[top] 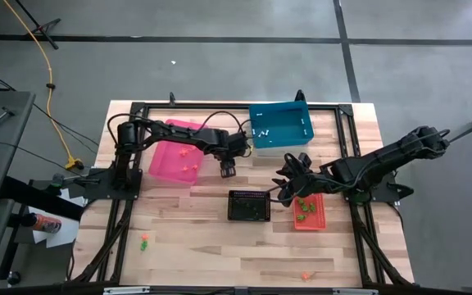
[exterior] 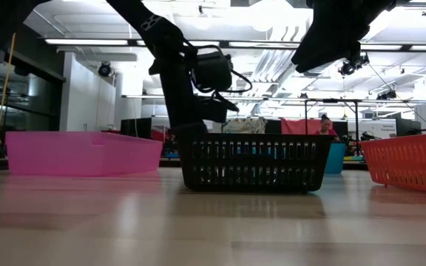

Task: Sort Halloween decoration
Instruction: Put the orange spider toy into the pink bin

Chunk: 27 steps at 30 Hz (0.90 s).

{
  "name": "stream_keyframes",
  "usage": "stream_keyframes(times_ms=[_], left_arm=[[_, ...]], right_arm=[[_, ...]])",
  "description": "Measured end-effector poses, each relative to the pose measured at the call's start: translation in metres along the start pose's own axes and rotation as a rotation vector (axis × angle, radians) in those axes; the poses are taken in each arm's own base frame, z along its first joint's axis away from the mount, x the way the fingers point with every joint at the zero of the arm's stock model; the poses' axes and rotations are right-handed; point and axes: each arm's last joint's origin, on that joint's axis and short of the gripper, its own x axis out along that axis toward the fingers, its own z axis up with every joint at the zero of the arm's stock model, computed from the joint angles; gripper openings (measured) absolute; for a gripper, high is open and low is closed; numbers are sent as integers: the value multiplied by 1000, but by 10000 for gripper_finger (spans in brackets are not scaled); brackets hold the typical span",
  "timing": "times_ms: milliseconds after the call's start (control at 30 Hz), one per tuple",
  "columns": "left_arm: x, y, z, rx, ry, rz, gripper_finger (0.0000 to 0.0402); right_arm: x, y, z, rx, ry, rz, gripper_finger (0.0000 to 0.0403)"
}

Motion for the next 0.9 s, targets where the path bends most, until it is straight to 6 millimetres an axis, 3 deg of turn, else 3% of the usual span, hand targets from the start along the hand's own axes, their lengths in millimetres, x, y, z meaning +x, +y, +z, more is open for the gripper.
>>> stream_keyframes(times_ms=[200, 400, 467, 733, 900], left_arm=[[23, 0, -5, -41, 66, -30, 127], [27, 1, -4, -53, 61, 4, 19], [25, 1, -4, -62, 52, 17, 10], [-8, -5, 0, -23, -20, 63, 0], [-38, -8, 8, -22, -126, 80, 0]], right_arm=[[0, 0, 0, 18, 3, 2, 139], [0, 0, 0, 18, 5, 3, 139], [0, 0, -1, 17, 6, 2, 139], [0, 0, -1, 13, 11, -2, 139], [0, -1, -1, 10, 15, -5, 139]])
